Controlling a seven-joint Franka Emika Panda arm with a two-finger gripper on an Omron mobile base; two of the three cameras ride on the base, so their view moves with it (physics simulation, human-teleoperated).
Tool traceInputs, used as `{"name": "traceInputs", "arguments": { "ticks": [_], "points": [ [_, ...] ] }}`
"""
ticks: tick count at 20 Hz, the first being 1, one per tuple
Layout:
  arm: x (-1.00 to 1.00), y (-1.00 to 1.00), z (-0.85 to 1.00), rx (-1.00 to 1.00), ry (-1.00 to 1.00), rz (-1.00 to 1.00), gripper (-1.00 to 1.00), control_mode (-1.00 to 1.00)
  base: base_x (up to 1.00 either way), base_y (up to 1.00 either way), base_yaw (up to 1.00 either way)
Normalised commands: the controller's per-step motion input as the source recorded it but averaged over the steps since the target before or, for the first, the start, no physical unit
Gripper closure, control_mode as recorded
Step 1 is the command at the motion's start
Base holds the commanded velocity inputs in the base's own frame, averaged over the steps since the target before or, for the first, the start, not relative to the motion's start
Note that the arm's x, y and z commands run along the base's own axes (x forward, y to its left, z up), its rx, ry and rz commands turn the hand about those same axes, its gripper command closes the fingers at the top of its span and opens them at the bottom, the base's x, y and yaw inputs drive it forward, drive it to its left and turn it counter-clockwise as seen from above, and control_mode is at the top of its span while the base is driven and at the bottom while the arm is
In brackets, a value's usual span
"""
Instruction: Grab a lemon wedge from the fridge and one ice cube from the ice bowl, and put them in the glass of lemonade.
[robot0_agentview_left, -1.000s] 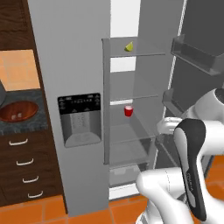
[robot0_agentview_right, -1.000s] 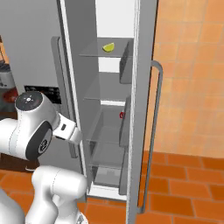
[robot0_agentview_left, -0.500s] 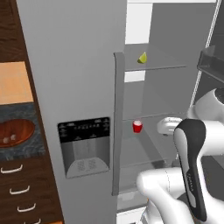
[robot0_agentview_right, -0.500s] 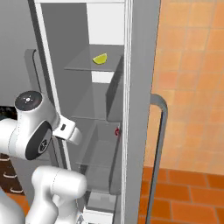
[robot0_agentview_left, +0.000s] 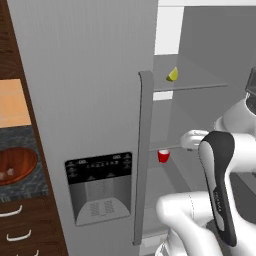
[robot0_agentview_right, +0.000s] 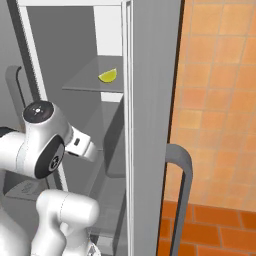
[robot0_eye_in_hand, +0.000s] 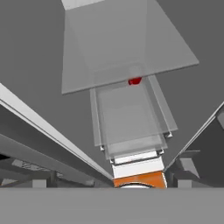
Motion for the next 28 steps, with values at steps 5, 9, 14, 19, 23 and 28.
{"name": "traceInputs", "arguments": {
  "ticks": [5, 9, 14, 19, 23, 28],
  "points": [
    [0.18, 0.0, 0.56, 0.0, -0.09, 0.0, -1.0, -1.0, 0.0, 0.0, 0.0],
    [0.2, 0.0, 0.48, 0.0, -0.06, -0.02, -1.0, -1.0, 0.0, 0.0, 0.0],
    [0.29, 0.0, 0.26, -0.05, -0.32, -0.02, -1.0, -1.0, 0.0, 0.0, 0.0],
    [0.16, 0.0, 0.44, -0.04, -0.11, -0.02, -1.0, -1.0, 0.0, 0.0, 0.0],
    [0.22, 0.0, 0.47, -0.05, 0.0, 0.0, -1.0, -1.0, 0.0, 0.0, 0.0],
    [0.44, 0.0, 0.3, -0.05, 0.0, 0.0, -1.0, -1.0, 0.0, 0.0, 0.0]
  ]
}}
